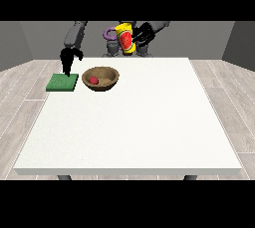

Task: Pick the cup and pour the ball into the bowl, then pick the bowl and place it on the pad

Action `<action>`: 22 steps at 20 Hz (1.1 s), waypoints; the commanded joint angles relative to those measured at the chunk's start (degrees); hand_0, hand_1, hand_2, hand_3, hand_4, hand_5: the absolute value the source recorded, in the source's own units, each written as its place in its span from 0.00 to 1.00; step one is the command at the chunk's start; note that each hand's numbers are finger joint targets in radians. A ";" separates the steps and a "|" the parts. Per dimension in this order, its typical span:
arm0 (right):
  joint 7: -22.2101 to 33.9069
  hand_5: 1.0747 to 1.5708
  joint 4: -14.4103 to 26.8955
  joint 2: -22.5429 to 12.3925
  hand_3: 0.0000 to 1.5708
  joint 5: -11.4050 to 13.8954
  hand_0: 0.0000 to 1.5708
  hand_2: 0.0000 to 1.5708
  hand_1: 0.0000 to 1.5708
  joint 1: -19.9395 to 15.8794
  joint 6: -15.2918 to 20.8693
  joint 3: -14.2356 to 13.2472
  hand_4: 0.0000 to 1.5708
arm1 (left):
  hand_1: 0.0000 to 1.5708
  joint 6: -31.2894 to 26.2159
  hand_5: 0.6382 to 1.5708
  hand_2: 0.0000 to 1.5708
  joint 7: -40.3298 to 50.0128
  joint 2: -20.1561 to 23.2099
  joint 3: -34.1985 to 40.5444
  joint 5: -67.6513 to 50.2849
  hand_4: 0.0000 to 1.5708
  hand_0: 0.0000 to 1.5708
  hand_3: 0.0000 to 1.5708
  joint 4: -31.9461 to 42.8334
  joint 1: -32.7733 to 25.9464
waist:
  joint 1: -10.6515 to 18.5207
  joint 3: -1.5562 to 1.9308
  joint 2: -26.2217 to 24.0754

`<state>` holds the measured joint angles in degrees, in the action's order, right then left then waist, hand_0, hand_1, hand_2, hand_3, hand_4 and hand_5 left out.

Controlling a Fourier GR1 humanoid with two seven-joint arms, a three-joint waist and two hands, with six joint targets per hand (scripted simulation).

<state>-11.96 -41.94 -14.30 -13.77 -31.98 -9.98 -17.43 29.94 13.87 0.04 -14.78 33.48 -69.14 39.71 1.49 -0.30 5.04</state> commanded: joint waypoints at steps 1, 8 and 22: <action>1.77 1.00 -1.49 1.60 0.00 -0.20 0.00 0.00 0.00 -2.37 1.47 0.68 0.31 | 0.00 -2.76 0.74 0.00 -6.22 -0.04 -0.74 -15.29 0.00 0.00 0.00 -3.63 -8.19 | -1.37 0.00 3.63; 8.45 1.00 -5.89 8.97 0.00 2.00 0.00 0.00 0.00 -0.54 10.00 5.27 0.00 | 0.00 -11.55 0.10 0.00 -17.63 0.50 6.47 -23.24 0.00 0.00 0.00 2.42 -15.20 | -1.75 0.26 -1.42; -7.34 1.00 5.25 4.93 0.00 -0.74 0.00 0.00 0.00 -0.60 6.77 -0.14 0.00 | 0.00 -16.90 0.12 0.00 -20.75 1.35 6.79 -23.25 0.00 0.00 0.00 -3.57 -12.08 | 4.99 0.34 8.97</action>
<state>-15.77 -39.63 -8.88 -13.48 -30.04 -2.81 -16.01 14.10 -5.75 1.37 -8.37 10.11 -71.76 25.71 4.74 0.03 9.66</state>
